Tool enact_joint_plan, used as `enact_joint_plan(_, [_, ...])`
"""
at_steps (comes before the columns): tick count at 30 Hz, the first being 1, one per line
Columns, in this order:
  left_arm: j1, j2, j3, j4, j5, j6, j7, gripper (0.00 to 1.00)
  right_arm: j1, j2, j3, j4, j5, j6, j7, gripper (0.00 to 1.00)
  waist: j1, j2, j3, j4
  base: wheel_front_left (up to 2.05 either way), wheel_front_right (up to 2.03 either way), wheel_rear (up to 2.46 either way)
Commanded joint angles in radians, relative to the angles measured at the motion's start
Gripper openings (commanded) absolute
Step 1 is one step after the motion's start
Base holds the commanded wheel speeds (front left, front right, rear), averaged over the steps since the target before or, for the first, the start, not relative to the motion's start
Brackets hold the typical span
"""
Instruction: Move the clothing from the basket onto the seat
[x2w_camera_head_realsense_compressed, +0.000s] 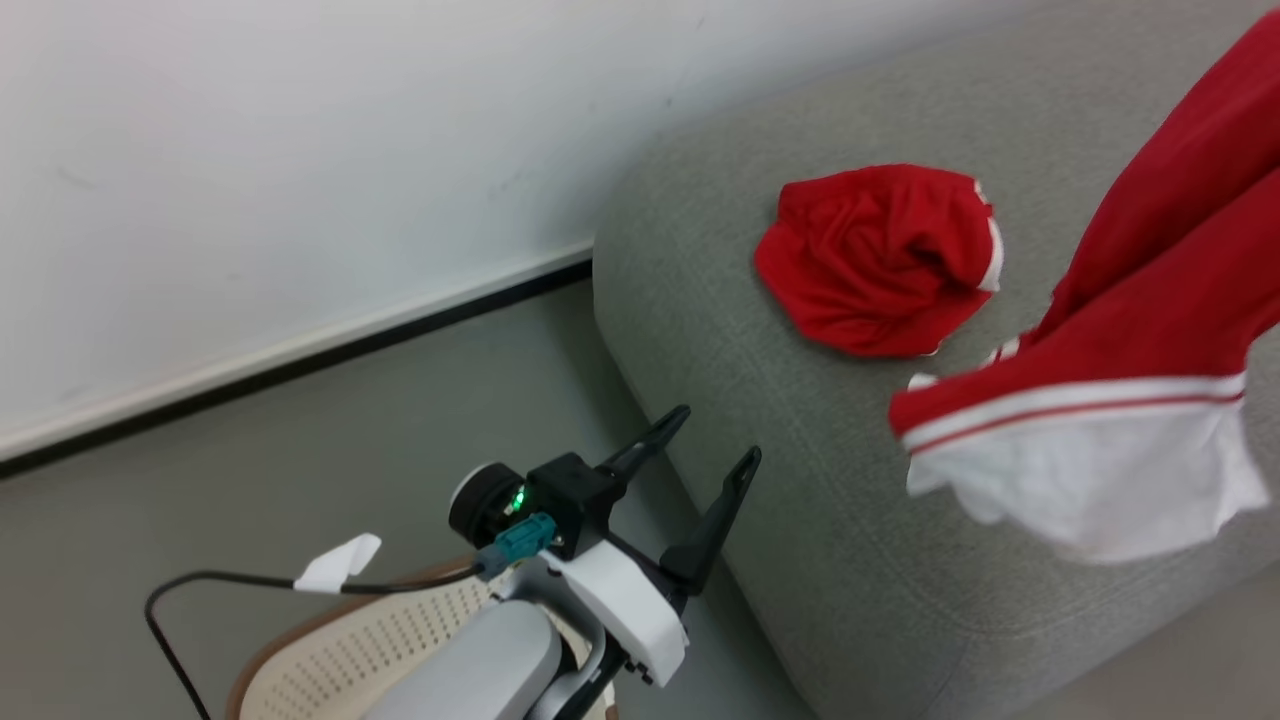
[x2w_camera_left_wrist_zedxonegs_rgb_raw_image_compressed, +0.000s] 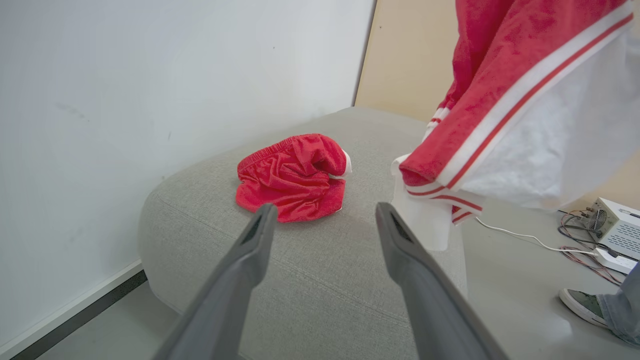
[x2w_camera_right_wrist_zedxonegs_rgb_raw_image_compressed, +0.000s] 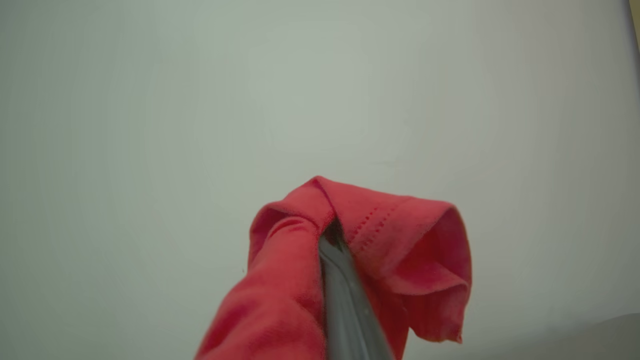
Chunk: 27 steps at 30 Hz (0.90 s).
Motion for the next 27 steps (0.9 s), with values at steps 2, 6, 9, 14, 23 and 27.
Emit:
enact_joint_plan(2, [-0.028, 0.01, -0.003, -0.009, 0.019, -0.002, 0.011, 1.0, -0.066, -0.036, -0.002, 0.028, 0.022, 0.001, -0.005, 0.0, -0.0001, -0.0001, 0.078, 0.051, 0.0, 0.0, 0.0])
enact_joint_plan(6, [-0.065, 0.024, -0.006, -0.02, 0.036, -0.003, 0.032, 1.0, -0.163, -0.097, -0.021, 0.092, 0.049, 0.001, -0.015, 0.0, -0.0001, -0.0001, 0.16, 0.101, 0.0, 0.0, 0.0])
enact_joint_plan(9, [-0.097, 0.033, -0.008, -0.035, 0.045, -0.001, 0.049, 1.0, -0.228, -0.152, -0.046, 0.144, 0.067, 0.001, -0.021, 0.0, -0.0001, -0.0001, 0.225, 0.139, 0.0, 0.0, 0.0])
enact_joint_plan(14, [-0.149, 0.042, -0.014, -0.064, 0.071, 0.004, 0.077, 1.0, -0.31, -0.221, -0.062, 0.28, 0.067, 0.001, -0.016, 0.0, -0.0001, -0.0001, 0.34, 0.191, 0.0, 0.0, 0.0])
enact_joint_plan(23, [-0.2, 0.037, -0.024, -0.071, 0.095, 0.004, 0.081, 1.0, -0.376, -0.224, 0.077, 0.609, 0.026, 0.001, 0.019, 0.0, -0.0001, -0.0001, 0.438, 0.244, 0.0, 0.0, 0.0])
enact_joint_plan(27, [-0.206, 0.036, -0.02, -0.063, 0.088, 0.011, 0.075, 1.0, -0.4, -0.206, 0.146, 0.71, 0.025, 0.001, 0.049, 0.0, -0.0001, -0.0001, 0.447, 0.254, 0.0, 0.0, 0.0])
